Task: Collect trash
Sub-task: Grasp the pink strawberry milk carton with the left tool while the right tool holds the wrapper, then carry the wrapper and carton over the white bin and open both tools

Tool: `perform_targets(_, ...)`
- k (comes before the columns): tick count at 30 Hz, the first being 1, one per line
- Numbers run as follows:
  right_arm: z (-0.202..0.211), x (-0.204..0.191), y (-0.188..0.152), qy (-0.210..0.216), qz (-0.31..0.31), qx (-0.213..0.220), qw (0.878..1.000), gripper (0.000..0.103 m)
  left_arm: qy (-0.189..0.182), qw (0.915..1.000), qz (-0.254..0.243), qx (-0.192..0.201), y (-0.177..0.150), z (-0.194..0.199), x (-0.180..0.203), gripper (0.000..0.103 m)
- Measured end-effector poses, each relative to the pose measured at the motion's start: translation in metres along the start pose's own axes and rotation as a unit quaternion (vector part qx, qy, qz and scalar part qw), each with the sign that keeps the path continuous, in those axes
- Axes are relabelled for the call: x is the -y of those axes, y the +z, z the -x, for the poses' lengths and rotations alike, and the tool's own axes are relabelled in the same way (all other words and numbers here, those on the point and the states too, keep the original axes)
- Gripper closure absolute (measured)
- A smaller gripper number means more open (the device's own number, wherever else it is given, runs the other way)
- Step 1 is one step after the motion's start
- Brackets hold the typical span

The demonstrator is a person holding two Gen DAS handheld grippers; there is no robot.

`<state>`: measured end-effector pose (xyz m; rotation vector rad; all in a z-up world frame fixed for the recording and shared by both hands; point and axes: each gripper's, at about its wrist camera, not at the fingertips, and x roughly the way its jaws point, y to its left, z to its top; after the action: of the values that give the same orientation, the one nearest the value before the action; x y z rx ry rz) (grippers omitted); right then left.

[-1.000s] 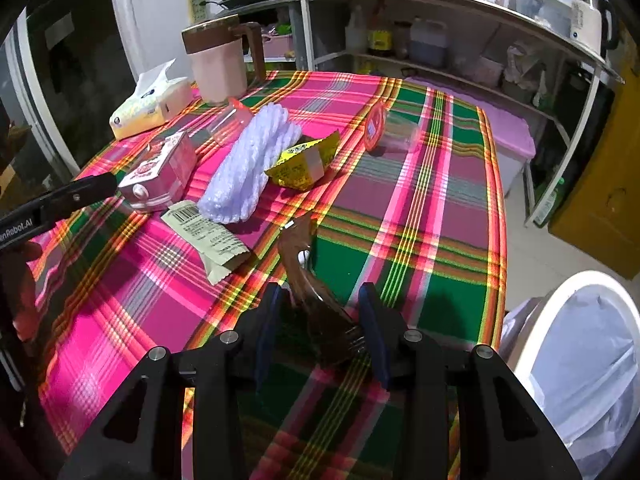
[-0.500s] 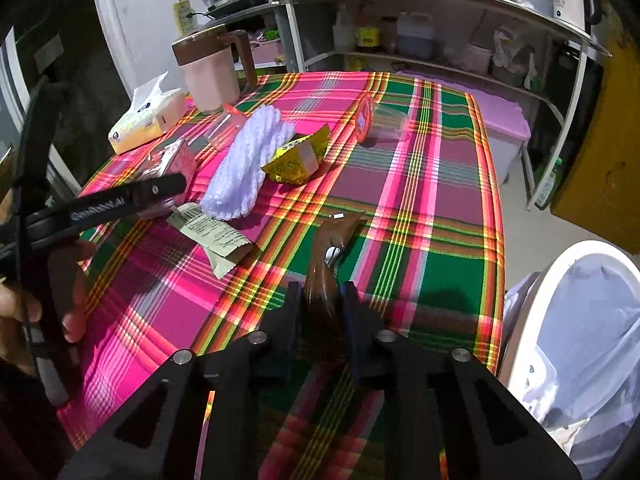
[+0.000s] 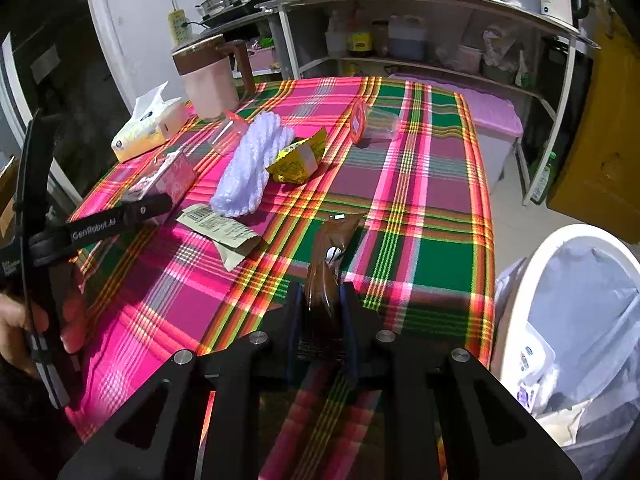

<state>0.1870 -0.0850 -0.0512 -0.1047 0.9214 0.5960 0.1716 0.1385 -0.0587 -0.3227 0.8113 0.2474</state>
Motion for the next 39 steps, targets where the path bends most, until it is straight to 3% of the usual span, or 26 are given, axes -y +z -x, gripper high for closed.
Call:
perform_targets(19, 0.067, -0.006, -0.032, -0.014, -0.023, 0.044, 0.999, 0.083, -0.054, 0.9955, -0.068, 0.037, -0.049, 0.086, 0.041, 0.048)
perform_targets(39, 0.127, 0.009, -0.066, -0.036, -0.054, 0.078, 0.995, 0.083, -0.113, 0.9848, -0.124, 0.046, -0.078, 0.13, 0.096, 0.048)
